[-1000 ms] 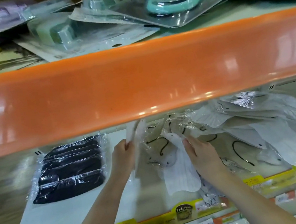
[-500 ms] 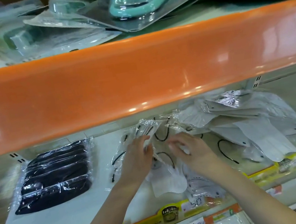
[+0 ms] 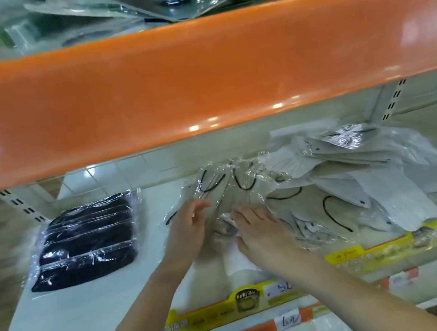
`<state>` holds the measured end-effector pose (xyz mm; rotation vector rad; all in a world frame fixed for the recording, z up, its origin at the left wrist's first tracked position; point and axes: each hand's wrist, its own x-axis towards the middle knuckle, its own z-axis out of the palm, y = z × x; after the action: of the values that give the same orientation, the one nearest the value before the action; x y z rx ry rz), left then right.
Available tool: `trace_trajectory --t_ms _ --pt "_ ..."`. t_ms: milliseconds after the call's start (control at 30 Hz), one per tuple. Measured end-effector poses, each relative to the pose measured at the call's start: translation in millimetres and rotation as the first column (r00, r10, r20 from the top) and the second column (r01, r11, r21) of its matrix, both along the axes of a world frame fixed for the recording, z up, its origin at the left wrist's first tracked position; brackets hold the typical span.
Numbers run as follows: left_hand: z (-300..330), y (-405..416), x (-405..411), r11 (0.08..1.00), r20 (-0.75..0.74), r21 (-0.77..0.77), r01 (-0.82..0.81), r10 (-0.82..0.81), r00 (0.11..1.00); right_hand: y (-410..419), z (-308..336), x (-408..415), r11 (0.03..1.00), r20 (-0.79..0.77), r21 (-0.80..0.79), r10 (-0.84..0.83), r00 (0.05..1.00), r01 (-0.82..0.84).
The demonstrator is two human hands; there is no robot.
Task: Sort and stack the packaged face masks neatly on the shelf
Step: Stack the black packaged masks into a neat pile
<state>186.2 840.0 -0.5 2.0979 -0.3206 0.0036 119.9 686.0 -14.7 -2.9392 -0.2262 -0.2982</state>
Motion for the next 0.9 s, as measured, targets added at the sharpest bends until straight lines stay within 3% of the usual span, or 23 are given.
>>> trace_trajectory --t_ms 167,333,433,500,700,833,900 --pt "-26.1 2.7 -12.0 0.897 0.18 0.402 0.182 -0.272 0.945 0.3 3.9 19.1 0.996 -0.109 -0.081 -0.054 0.993 0.046" --pt "-30.1 -4.9 -19.6 0.847 0.334 0.528 0.056 -0.268 0.904 1.8 12.4 30.1 0.989 -0.115 -0.109 -0.115 0.987 0.103" --pt "-24.6 -6.9 -13.8 0.776 0.157 0.619 0.122 -0.274 0.949 7.0 20.4 27.9 0.996 -0.097 -0.031 -0.089 0.991 0.086" --pt "-22.2 -6.7 -8.4 0.735 0.115 0.665 0.134 -0.277 0.954 8.3 27.6 24.7 0.995 -0.076 0.025 -0.092 0.993 0.094" --pt "-19.3 -11.8 -1.7 0.796 0.185 0.599 0.084 -0.24 0.953 6.4 31.0 23.7 0.983 -0.092 0.093 -0.149 0.985 0.157" --pt "-16.1 -9.7 4.1 0.901 0.147 0.397 0.173 -0.248 0.957 -2.0 27.4 22.5 0.967 -0.104 0.174 -0.169 0.98 0.185" --pt "-6.8 -7.3 4.7 0.946 0.165 0.222 0.234 -0.273 0.948 -7.4 26.0 21.3 0.939 -0.052 0.309 -0.14 0.989 0.15"
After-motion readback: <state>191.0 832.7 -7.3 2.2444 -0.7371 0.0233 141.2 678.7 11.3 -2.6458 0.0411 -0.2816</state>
